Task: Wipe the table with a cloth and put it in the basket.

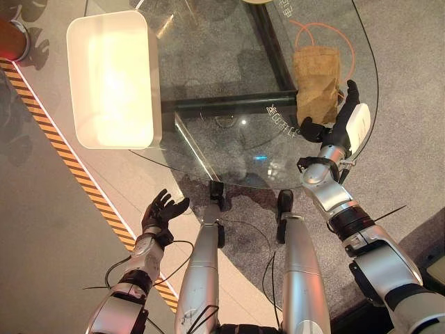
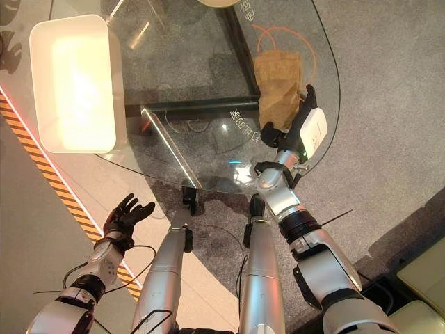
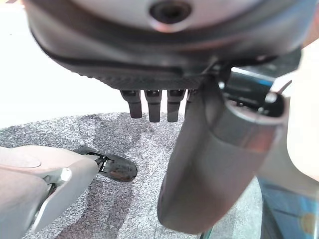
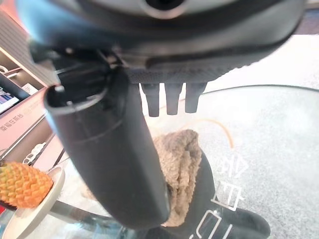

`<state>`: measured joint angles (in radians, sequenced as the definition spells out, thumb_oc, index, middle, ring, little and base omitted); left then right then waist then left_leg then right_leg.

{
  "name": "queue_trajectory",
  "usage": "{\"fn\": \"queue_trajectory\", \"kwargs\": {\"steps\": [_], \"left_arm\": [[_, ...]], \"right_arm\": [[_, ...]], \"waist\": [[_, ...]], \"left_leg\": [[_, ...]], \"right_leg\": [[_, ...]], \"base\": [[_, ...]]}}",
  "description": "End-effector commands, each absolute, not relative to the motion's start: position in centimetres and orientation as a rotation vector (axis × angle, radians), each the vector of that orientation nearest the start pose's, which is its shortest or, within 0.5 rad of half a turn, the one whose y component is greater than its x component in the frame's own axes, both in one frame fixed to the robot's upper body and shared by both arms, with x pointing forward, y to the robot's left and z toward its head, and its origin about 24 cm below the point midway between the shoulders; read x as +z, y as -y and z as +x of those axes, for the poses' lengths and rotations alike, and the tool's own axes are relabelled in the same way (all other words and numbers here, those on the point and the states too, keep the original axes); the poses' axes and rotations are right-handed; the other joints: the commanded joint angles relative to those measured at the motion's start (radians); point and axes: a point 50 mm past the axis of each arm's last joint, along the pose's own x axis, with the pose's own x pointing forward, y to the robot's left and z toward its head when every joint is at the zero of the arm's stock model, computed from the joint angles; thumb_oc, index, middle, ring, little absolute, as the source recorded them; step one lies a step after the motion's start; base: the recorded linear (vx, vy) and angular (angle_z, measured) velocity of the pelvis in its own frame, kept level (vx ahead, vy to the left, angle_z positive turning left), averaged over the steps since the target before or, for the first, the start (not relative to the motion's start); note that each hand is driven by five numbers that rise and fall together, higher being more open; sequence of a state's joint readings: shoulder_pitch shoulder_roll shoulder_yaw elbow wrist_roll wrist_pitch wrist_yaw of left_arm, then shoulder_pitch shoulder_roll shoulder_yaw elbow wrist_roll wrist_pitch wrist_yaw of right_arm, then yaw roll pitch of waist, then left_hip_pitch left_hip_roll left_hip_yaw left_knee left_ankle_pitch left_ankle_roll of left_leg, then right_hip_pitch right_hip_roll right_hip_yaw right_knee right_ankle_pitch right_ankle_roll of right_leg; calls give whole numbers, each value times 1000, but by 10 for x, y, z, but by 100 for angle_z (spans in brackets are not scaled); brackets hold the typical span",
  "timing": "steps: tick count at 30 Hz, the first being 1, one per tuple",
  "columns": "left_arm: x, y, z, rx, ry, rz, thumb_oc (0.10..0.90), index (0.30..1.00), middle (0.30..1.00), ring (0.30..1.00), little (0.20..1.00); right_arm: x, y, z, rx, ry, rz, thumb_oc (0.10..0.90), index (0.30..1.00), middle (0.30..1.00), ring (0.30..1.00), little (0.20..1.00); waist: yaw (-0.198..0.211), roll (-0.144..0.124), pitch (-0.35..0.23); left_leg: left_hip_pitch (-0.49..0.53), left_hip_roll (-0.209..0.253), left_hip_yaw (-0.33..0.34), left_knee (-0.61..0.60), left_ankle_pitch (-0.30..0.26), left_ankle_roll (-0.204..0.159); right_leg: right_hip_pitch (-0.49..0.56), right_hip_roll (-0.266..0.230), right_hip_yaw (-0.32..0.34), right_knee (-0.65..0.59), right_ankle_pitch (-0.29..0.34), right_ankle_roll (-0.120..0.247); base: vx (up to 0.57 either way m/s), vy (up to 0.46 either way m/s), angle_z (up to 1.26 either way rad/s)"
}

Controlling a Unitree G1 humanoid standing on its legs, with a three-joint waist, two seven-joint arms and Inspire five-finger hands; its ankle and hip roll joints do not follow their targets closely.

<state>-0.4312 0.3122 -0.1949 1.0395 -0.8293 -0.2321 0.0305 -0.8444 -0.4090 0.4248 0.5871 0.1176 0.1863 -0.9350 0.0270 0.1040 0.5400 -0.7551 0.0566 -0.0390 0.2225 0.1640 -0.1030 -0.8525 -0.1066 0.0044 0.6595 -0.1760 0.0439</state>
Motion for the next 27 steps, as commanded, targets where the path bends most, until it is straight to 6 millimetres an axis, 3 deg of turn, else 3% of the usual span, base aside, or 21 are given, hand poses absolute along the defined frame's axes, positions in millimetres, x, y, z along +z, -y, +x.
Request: {"fn": "queue_trajectory", "kwargs": {"steps": [1, 17, 27], "left_arm": [[-38, -227, 294, 287, -336, -318, 800, 900, 900, 900, 900], [-41, -223, 291, 274, -344, -322, 800, 900, 900, 900, 900], [-40, -221, 293, 265, -346, -322, 800, 900, 900, 900, 900]], "right_arm": [[198, 168, 379, -659, 412, -481, 800, 900, 900, 900, 900], [197, 144, 379, -544, 374, -409, 800, 900, 900, 900, 900], [198, 147, 384, -574, 359, -583, 800, 900, 900, 900, 900]], "waist": [[8, 25, -20], [15, 30, -20], [20, 37, -20]], "left_leg": [[0, -112, 59, 112, -142, 93], [5, -116, 64, 103, -136, 97], [5, -118, 67, 103, -132, 99]], "right_leg": [[34, 41, -88, -190, 102, -27], [34, 39, -93, -190, 103, -32], [30, 36, -92, -190, 109, -30]], "base": [[0, 0, 0], [0, 0, 0], [0, 0, 0]]}}
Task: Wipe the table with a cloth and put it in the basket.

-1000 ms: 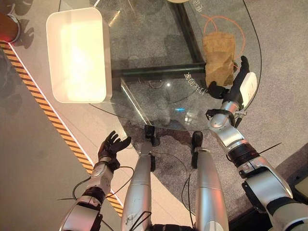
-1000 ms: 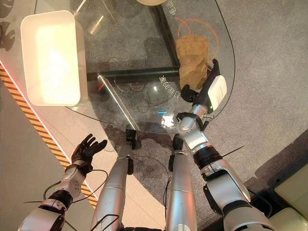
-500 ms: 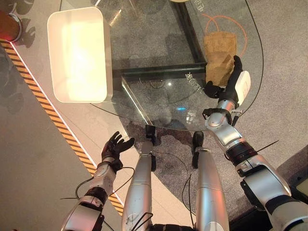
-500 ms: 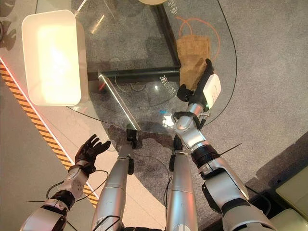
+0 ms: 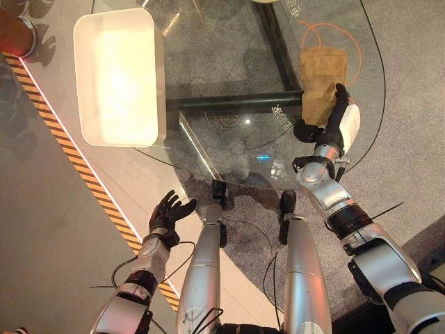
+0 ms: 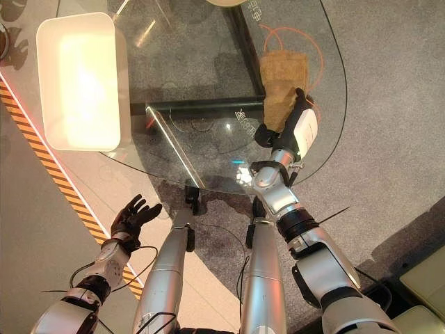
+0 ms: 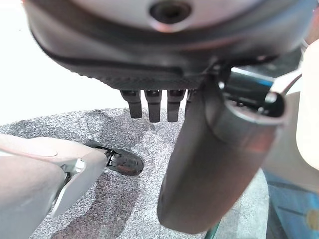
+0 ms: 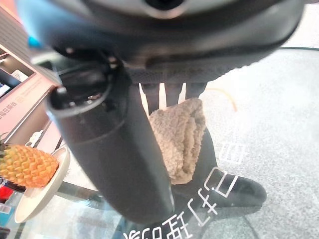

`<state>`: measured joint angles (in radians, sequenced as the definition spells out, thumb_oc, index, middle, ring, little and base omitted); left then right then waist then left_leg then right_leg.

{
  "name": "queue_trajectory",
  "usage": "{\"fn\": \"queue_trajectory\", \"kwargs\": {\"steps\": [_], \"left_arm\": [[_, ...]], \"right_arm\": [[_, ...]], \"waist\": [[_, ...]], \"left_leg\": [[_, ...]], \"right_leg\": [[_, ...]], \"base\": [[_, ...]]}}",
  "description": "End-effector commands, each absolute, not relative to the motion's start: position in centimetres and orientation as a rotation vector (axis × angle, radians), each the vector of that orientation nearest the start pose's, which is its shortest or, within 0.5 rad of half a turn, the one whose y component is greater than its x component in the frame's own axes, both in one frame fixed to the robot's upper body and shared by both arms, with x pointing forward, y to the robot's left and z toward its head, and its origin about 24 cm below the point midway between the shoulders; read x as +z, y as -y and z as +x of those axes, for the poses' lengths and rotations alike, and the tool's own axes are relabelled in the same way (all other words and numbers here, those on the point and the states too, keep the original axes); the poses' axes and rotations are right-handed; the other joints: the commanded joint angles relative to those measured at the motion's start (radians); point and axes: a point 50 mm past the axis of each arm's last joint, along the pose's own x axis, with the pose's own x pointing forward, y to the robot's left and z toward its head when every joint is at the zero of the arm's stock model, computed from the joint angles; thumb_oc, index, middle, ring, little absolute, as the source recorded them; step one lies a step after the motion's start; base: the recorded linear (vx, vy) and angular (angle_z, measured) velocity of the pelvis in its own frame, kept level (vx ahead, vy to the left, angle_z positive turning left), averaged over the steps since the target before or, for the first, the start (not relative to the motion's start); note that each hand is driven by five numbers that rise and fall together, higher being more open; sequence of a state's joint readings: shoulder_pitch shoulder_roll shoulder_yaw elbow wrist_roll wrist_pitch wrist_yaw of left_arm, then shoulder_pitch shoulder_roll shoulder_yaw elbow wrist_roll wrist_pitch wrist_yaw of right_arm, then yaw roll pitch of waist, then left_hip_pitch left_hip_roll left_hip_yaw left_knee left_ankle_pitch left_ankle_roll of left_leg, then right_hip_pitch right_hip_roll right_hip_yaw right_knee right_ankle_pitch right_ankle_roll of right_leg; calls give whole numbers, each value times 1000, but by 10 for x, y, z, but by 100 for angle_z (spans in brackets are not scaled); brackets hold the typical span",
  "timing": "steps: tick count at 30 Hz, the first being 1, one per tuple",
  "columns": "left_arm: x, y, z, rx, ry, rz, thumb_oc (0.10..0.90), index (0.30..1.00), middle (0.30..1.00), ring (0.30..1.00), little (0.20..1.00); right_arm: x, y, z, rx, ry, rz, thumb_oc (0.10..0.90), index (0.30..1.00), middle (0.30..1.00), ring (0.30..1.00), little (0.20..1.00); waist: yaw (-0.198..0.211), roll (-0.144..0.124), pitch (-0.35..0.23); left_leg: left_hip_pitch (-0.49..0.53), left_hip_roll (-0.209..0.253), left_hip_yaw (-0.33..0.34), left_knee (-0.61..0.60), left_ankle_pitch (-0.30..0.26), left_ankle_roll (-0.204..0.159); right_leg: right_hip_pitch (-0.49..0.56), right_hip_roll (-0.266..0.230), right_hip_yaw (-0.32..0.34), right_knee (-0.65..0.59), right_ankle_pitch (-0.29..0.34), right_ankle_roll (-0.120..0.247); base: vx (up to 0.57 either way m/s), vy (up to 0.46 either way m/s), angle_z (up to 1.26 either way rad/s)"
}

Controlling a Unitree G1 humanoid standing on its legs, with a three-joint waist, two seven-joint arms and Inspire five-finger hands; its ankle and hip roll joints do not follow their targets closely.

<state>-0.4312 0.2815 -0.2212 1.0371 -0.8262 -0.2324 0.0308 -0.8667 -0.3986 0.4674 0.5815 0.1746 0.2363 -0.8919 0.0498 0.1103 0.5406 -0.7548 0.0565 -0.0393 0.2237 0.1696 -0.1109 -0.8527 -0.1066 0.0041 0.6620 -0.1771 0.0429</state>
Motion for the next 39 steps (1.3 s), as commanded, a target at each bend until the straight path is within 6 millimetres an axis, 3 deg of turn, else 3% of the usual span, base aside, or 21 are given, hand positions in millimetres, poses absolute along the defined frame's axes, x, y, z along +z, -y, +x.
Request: {"fn": "queue_trajectory", "kwargs": {"steps": [1, 8, 9, 10, 11, 21, 39], "left_arm": [[-40, -220, 293, 265, -346, -322, 800, 900, 900, 900, 900], [-40, -222, 294, 250, -358, -305, 800, 900, 900, 900, 900], [-40, -222, 295, 249, -359, -303, 800, 900, 900, 900, 900], [-39, -223, 295, 248, -359, -303, 800, 900, 900, 900, 900], [-38, -222, 297, 245, -358, -301, 800, 900, 900, 900, 900], [-35, -219, 300, 227, -355, -297, 800, 900, 900, 900, 900], [-33, -216, 302, 221, -347, -299, 800, 900, 900, 900, 900]], "right_arm": [[199, 150, 386, -585, 351, -602, 800, 900, 900, 900, 900], [202, 165, 395, -630, 305, -621, 800, 900, 900, 900, 900], [204, 166, 396, -633, 302, -625, 704, 818, 818, 818, 804], [205, 166, 397, -637, 299, -630, 364, 526, 526, 526, 464], [206, 168, 398, -639, 287, -642, 100, 300, 300, 300, 200], [209, 180, 404, -657, 232, -654, 100, 300, 300, 300, 200], [218, 179, 405, -645, 280, -623, 100, 300, 300, 300, 200]], "waist": [[-2, 32, -21], [14, 39, -21], [16, 39, -21], [17, 39, -21], [19, 39, -21], [30, 48, -21], [34, 48, -21]], "left_leg": [[5, -119, 66, 104, -138, 107], [7, -122, 59, 119, -145, 108], [8, -122, 58, 119, -145, 108], [7, -122, 57, 119, -145, 108], [4, -122, 56, 121, -145, 107], [-3, -124, 52, 123, -144, 109], [-9, -125, 50, 110, -138, 111]], "right_leg": [[31, 35, -93, -191, 110, -29], [34, 27, -101, -181, 109, -25], [36, 26, -103, -183, 110, -25], [36, 26, -105, -183, 110, -25], [33, 25, -106, -179, 110, -25], [25, 22, -112, -175, 109, -25], [19, 26, -115, -190, 121, -20]], "base": [[0, 0, 0], [0, -18, 2], [-4, -19, 3], [-7, -16, 3], [-6, -14, 4], [-1, -4, 1], [0, 0, 0]]}}
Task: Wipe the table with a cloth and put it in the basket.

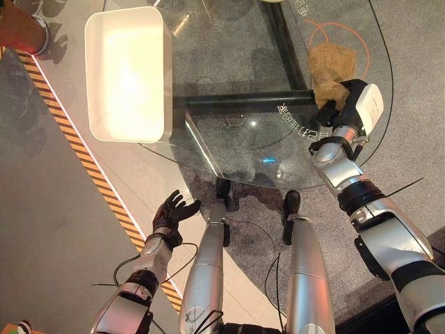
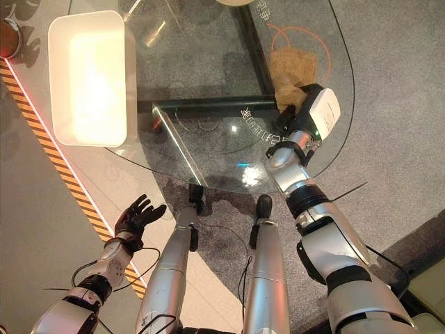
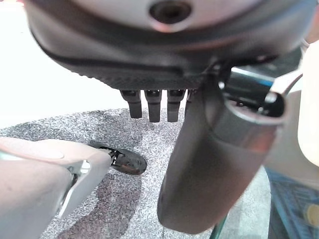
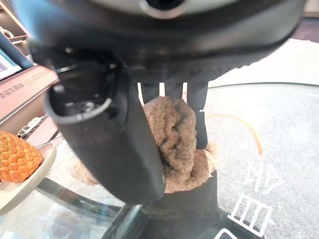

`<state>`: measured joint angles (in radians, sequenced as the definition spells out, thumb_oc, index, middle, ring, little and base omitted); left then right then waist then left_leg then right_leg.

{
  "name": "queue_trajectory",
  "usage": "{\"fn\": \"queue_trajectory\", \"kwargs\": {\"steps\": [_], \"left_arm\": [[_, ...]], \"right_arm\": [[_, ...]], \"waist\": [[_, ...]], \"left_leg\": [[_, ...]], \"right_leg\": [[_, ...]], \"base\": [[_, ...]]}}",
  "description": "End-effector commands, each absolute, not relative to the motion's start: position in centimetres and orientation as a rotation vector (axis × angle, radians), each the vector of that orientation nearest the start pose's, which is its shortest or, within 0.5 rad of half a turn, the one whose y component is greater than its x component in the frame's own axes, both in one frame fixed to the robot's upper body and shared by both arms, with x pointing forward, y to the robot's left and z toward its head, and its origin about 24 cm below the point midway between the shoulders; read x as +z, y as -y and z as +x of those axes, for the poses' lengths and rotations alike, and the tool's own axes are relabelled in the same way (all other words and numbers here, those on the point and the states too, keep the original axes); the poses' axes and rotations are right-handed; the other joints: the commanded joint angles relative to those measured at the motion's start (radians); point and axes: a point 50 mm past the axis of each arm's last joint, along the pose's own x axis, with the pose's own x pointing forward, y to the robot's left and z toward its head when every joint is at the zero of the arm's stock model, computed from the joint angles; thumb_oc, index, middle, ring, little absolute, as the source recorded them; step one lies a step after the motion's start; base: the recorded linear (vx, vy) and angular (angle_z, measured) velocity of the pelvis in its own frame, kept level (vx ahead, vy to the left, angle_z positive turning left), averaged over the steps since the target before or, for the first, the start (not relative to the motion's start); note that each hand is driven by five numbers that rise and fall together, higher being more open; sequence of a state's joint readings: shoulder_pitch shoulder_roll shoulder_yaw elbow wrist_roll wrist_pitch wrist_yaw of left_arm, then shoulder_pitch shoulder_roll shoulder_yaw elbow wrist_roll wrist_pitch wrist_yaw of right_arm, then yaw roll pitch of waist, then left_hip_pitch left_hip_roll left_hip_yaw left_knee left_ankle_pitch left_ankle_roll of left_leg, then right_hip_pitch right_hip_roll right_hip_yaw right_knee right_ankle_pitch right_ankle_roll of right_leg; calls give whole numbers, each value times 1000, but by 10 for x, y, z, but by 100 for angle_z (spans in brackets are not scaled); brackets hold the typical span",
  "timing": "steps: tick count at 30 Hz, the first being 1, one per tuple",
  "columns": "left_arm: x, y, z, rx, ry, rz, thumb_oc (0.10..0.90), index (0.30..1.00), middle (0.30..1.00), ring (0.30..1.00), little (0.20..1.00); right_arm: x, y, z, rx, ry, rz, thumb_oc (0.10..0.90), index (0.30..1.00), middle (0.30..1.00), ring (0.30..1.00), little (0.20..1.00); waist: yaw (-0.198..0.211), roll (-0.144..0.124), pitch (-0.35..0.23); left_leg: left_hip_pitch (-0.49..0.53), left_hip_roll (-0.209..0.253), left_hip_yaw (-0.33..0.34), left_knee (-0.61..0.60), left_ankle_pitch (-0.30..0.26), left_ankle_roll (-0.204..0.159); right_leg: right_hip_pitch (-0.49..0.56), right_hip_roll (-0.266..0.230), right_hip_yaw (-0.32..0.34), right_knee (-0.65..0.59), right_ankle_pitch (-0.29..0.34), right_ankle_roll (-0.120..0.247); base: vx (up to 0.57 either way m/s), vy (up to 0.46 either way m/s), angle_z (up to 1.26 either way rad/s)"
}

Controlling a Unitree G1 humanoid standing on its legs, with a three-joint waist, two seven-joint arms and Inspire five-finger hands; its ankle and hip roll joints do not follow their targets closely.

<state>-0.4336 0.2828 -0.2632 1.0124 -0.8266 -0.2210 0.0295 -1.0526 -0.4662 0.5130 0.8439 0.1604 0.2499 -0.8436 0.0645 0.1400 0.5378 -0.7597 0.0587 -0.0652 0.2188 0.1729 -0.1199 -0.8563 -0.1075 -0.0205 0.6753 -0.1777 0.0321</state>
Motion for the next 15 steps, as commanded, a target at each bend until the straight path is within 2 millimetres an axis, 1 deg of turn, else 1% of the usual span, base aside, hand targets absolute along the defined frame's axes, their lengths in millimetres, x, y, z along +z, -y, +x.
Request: {"fn": "queue_trajectory", "kwargs": {"steps": [1, 3, 4, 6, 9, 11, 13, 15], "left_arm": [[-33, -216, 301, 222, -347, -299, 800, 900, 900, 900, 900], [-33, -217, 301, 225, -345, -299, 800, 900, 900, 900, 900], [-32, -217, 301, 227, -342, -299, 800, 900, 900, 900, 900], [-32, -218, 302, 223, -341, -298, 800, 900, 900, 900, 900], [-31, -216, 302, 212, -334, -298, 800, 900, 900, 900, 900], [-27, -212, 305, 201, -318, -299, 800, 900, 900, 900, 900], [-26, -209, 307, 197, -312, -302, 800, 900, 900, 900, 900], [-26, -208, 307, 195, -312, -304, 800, 900, 900, 900, 900]], "right_arm": [[220, 176, 405, -628, 298, -624, 100, 300, 300, 300, 200], [225, 169, 404, -598, 335, -631, 100, 300, 300, 300, 200], [229, 162, 403, -575, 362, -635, 100, 300, 300, 300, 200], [232, 156, 403, -549, 383, -632, 100, 300, 300, 300, 200], [237, 140, 402, -471, 435, -652, 100, 300, 300, 300, 200], [245, 120, 400, -373, 503, -705, 100, 300, 300, 300, 200], [247, 106, 397, -304, 546, -757, 100, 300, 300, 300, 200], [247, 98, 395, -259, 562, -777, 100, 300, 300, 300, 200]], "waist": [[21, 18, -18], [22, 16, -18], [23, 14, -18], [24, 14, -18], [26, 14, -18], [31, 15, -18], [33, 16, -18], [35, 18, -18]], "left_leg": [[-4, -128, 75, 113, -141, 120], [-5, -128, 74, 113, -140, 119], [-8, -128, 72, 113, -139, 119], [-6, -129, 70, 112, -138, 118], [-2, -131, 66, 108, -135, 118], [0, -134, 64, 100, -130, 117], [4, -136, 63, 92, -125, 116], [6, -138, 62, 88, -122, 116]], "right_leg": [[24, 26, -91, -204, 121, -8], [23, 26, -92, -205, 123, -8], [21, 26, -92, -206, 124, -7], [23, 25, -93, -208, 125, -7], [27, 26, -93, -214, 128, -8], [30, 25, -96, -222, 129, -9], [33, 24, -98, -226, 129, -10], [35, 23, -100, -227, 129, -10]], "base": [[0, 0, 0], [0, 0, 0], [0, 0, 0], [0, 0, 0], [0, 0, 0], [0, 0, 0], [0, 0, 0], [0, 0, 0]]}}
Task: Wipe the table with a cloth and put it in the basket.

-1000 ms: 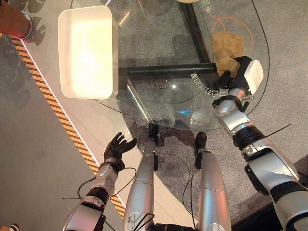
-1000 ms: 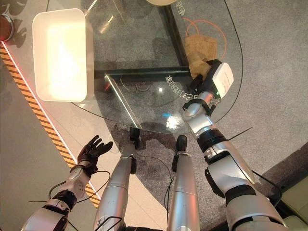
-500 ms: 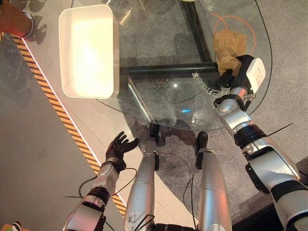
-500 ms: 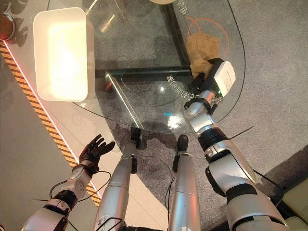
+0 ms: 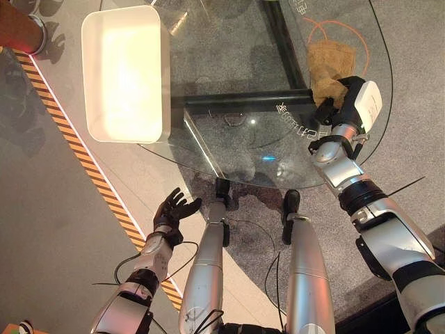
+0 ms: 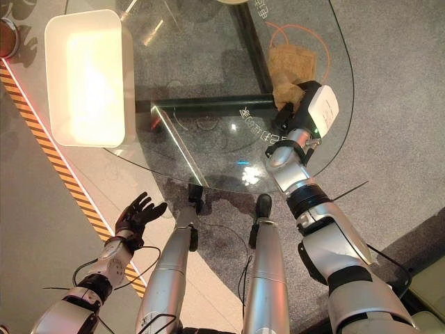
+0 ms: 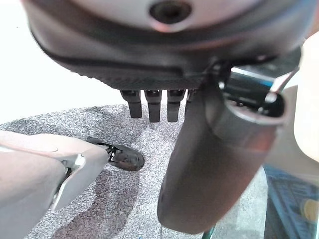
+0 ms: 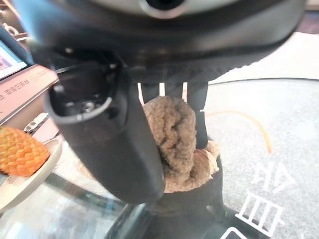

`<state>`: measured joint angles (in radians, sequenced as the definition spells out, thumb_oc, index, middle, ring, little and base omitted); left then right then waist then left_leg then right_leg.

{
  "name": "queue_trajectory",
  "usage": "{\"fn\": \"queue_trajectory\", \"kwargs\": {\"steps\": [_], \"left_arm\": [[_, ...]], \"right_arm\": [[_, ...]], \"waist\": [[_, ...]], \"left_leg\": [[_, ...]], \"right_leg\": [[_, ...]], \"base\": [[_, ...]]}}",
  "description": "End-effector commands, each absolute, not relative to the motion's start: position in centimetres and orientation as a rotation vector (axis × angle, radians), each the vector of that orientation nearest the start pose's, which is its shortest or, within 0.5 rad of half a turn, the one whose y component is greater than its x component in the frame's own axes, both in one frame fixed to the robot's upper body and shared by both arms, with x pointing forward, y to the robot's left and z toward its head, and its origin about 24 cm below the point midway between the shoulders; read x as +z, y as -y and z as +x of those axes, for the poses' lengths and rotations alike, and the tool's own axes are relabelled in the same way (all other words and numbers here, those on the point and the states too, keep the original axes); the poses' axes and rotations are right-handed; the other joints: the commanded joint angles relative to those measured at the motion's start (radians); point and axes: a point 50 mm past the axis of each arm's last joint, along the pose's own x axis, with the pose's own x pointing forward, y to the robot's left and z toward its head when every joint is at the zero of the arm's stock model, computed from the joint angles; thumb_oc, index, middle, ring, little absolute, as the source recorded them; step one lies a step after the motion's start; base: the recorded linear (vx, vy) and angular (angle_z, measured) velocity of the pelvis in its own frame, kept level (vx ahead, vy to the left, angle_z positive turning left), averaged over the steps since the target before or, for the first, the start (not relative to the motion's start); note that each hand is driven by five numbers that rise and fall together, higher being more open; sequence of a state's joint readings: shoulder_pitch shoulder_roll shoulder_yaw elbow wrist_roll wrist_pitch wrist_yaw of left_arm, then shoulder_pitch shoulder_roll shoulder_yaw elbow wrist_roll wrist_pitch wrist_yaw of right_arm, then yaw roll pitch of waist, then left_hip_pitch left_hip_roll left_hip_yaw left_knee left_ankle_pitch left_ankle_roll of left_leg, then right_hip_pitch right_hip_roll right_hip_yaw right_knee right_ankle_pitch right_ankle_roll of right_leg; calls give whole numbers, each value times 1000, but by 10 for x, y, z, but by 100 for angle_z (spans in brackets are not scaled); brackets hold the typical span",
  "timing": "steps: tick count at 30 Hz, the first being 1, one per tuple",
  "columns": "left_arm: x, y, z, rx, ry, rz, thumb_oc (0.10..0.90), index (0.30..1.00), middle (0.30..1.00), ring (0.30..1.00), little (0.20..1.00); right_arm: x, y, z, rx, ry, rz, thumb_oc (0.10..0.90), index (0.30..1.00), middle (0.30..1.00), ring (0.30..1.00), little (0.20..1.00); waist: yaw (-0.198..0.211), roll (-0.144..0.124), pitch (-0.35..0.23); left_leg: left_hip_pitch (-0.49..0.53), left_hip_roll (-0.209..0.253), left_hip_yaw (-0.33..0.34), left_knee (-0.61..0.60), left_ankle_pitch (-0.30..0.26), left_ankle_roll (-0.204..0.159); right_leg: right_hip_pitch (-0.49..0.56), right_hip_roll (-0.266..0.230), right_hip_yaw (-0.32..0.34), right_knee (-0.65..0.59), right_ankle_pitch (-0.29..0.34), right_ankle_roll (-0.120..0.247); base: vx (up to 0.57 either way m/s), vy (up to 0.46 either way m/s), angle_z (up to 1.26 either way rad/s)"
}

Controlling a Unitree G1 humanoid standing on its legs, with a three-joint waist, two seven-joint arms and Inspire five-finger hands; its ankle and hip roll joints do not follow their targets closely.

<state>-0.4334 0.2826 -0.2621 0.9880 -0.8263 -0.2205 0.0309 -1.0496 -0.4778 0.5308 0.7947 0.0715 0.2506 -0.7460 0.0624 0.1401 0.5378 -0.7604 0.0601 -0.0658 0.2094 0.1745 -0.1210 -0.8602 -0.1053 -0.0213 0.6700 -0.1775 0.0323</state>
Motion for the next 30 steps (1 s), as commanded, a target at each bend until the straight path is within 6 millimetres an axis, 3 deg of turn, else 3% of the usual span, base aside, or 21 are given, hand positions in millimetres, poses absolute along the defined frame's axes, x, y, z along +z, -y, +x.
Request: {"fn": "queue_trajectory", "kwargs": {"steps": [1, 16, 30], "left_arm": [[-27, -206, 307, 192, -313, -303, 800, 900, 900, 900, 900], [-26, -199, 308, 167, -311, -311, 800, 900, 900, 900, 900], [-23, -201, 312, 163, -312, -302, 800, 900, 900, 900, 900]], "right_arm": [[246, 91, 393, -218, 579, -812, 100, 300, 300, 300, 200], [212, 35, 375, 174, 622, -1068, 100, 300, 300, 300, 200], [181, 12, 361, 419, 580, -1118, 100, 300, 300, 300, 200]], "waist": [[39, 20, -18], [50, 27, -18], [50, 20, -18]], "left_leg": [[7, -142, 60, 99, -122, 117], [15, -151, 59, 79, -105, 111], [7, -152, 57, 76, -98, 108]], "right_leg": [[39, 19, -101, -220, 129, -10], [49, 6, -114, -236, 132, -9], [40, 4, -118, -240, 138, -5]], "base": [[0, 0, 0], [0, 5, 6], [0, 0, 0]]}}
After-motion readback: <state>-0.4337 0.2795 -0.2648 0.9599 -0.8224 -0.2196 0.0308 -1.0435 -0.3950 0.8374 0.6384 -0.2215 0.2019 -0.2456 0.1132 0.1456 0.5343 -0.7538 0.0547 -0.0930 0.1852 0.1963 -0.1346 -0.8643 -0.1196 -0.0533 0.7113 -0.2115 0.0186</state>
